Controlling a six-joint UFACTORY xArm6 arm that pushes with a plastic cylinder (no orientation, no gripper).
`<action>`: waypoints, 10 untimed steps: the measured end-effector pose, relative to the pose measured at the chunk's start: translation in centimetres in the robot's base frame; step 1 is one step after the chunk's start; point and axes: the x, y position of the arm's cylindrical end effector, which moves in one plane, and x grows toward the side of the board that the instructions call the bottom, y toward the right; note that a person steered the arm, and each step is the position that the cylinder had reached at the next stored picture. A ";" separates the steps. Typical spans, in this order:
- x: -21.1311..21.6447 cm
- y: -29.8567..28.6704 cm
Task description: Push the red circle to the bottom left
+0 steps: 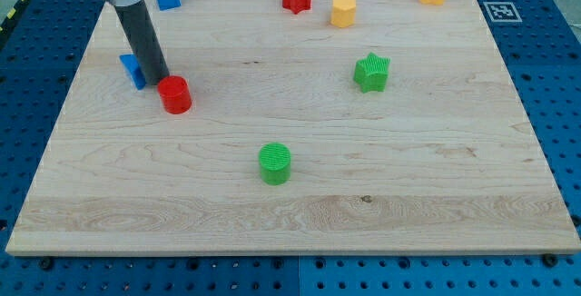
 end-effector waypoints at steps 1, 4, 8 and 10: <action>0.0 2.1; 0.0 8.3; 1.0 3.1; 2.8 1.6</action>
